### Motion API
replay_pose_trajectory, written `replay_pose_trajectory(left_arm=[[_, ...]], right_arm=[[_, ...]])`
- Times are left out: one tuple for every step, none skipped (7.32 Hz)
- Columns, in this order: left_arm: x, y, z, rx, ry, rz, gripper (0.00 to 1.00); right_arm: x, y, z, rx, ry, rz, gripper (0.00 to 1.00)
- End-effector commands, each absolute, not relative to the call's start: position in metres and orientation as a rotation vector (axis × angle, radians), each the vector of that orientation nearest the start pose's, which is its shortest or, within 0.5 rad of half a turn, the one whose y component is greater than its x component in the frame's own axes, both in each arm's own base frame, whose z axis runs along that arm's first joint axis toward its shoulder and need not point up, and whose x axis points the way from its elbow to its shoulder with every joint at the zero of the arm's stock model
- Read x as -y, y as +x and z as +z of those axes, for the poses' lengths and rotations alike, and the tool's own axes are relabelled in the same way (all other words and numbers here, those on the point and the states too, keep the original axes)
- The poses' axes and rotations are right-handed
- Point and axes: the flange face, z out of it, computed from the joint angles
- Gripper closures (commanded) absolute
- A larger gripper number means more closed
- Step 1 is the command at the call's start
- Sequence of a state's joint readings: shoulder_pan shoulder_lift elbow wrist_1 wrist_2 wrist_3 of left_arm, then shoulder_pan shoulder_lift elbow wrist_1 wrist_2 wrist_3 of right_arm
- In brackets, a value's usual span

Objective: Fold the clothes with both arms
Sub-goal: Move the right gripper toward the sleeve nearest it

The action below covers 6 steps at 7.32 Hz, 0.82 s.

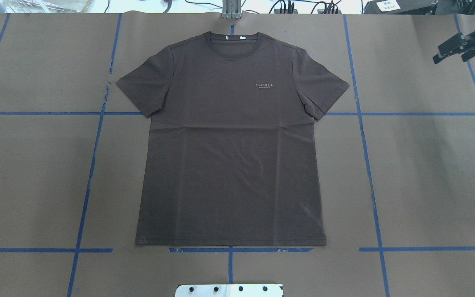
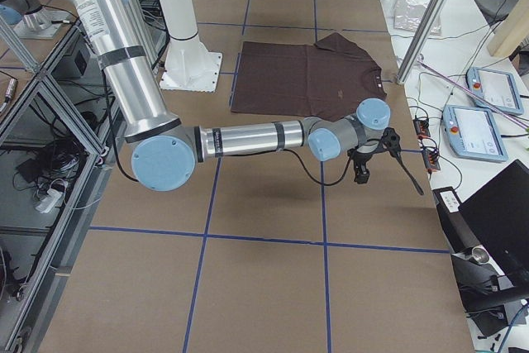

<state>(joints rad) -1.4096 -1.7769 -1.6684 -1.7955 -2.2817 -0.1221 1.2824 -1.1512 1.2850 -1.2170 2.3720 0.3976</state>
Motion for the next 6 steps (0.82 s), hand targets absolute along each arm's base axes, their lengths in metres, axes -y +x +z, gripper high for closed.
replay_pose_trajectory(left_arm=[[0.592,0.039,0.477,-0.764,0.39,0.233,0.0],[0.593,0.039,0.475,-0.767,0.393,0.235,0.0],[0.593,0.039,0.474,-0.768,0.395,0.236,0.0],[0.593,0.039,0.474,-0.767,0.396,0.237,0.0],[0.594,0.039,0.476,-0.767,0.393,0.236,0.0],[0.594,0.04,0.477,-0.768,0.391,0.236,0.0]], right_arm=[[0.69,-0.254,0.45,0.924,0.168,-0.044,0.0],[0.689,-0.305,0.432,0.884,0.178,-0.008,0.0],[0.686,-0.339,0.43,0.855,0.175,-0.013,0.0],[0.688,-0.366,0.429,0.843,0.159,-0.026,0.0],[0.687,-0.372,0.435,0.813,0.167,-0.022,0.0],[0.686,-0.378,0.447,0.799,0.149,-0.022,0.0]])
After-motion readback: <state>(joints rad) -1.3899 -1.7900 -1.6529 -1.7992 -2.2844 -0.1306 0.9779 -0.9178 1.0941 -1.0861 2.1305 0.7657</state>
